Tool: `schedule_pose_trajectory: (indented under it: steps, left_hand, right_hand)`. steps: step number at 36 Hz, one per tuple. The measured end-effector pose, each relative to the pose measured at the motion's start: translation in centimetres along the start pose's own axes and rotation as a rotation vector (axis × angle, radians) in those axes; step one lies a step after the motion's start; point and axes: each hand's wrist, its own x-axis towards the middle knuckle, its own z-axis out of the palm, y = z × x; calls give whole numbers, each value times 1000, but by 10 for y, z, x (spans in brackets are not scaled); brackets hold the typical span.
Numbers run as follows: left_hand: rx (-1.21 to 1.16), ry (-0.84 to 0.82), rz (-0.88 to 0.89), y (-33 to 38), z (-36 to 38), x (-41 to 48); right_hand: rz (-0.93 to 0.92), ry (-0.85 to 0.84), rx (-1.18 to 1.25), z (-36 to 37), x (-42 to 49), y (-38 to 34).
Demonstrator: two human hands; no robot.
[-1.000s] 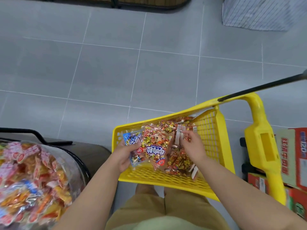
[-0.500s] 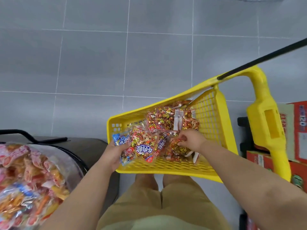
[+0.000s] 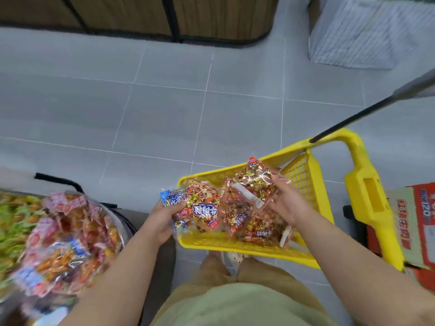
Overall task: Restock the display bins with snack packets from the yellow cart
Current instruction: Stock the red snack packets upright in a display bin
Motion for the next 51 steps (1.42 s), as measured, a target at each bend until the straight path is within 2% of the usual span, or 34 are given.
schedule_pose_trajectory:
  steps: [5, 10, 13, 17, 24, 28, 33, 35, 38, 40, 43, 48, 51]
  left_hand:
    - [-211, 76, 138, -19, -18, -49]
    - [-383, 247, 234, -44, -53, -97]
    - [-478, 368, 304, -57, -79, -129]
    - [-569, 551, 379, -73, -117, -170]
    - [-724, 753, 480, -114, -189, -248]
    - [-827, 854, 509, -145, -234, -288]
    - [-907, 908, 611, -181, -301, -337]
    - [-911, 913, 638, -193, -331, -358]
    - [-898, 919, 647, -208, -375, -386]
    - [-869, 938, 651, -215, -402, -403]
    - [-831, 963, 642, -220, -440, -424]
    - [-794, 952, 586, -222, -493, -440]
    - [-775, 927, 564, -221, -516, -440]
  right_hand:
    - [160, -221, 120, 46, -23, -1]
    - [343, -408, 39, 103, -52, 13]
    - [440, -548, -144, 139, -66, 35]
    - [398, -757, -472, 188, -86, 75]
    - [265, -994, -774, 271, -145, 158]
    - [182, -1050, -830, 307, -188, 212]
    - [51, -1020, -800, 354, -243, 280]
    - [101, -1031, -777, 373, -262, 308]
    - [295, -1062, -699, 398, -297, 348]
    - [309, -1061, -716, 412, -318, 375]
    - [84, -1147, -848, 429, -348, 415]
    - [-661, -1456, -1276, 442, -377, 463]
    - [-977, -1589, -1420, 446, -381, 480]
